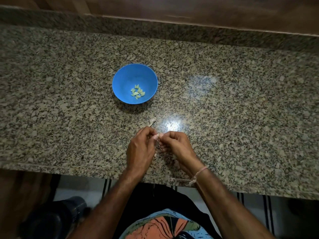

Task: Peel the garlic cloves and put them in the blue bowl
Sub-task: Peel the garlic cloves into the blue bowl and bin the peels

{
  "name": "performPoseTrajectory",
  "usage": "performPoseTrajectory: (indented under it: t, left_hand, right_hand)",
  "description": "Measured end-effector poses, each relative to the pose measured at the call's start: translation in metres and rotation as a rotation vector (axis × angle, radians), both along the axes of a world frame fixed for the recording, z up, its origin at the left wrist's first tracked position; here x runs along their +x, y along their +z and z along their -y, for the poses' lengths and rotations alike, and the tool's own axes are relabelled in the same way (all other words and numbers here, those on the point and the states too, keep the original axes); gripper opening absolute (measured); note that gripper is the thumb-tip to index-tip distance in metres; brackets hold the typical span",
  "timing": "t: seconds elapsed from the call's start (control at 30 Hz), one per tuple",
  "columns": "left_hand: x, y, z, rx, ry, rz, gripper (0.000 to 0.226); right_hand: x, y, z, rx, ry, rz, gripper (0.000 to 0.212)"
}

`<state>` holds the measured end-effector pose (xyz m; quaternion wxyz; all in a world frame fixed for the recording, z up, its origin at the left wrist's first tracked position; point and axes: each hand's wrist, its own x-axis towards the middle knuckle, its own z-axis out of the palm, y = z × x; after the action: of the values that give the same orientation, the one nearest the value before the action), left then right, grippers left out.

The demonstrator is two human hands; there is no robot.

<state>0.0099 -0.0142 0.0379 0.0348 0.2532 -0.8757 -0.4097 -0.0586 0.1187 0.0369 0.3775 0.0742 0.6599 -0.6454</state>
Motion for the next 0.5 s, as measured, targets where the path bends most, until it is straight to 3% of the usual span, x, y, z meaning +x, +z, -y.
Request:
performPoseTrajectory:
  t: [0.17,0.3,0.43,0.5]
  left_hand:
    - [-0.004,0.009,0.0,-0.097,0.03,0.023,0.006]
    - [-0.007,0.015,0.0,0.012,0.031,0.086,0.008]
    - [-0.01,0.005,0.001,0.286,0.133,0.094,0.01]
    - [-0.009,0.003,0.001,0.329,0.165,0.11,0.011]
  right_hand:
    - [0.001,-0.006,-0.007,0.106,0.055,-0.224,0.024]
    - [0.003,-0.008,-0.012,0.256,0.072,-0.55,0.015]
    - [0.004,-0.007,-0.013,0.274,0.063,-0.673,0.011]
    - [0.004,-0.007,-0.013,0.275,0.072,-0.73,0.008]
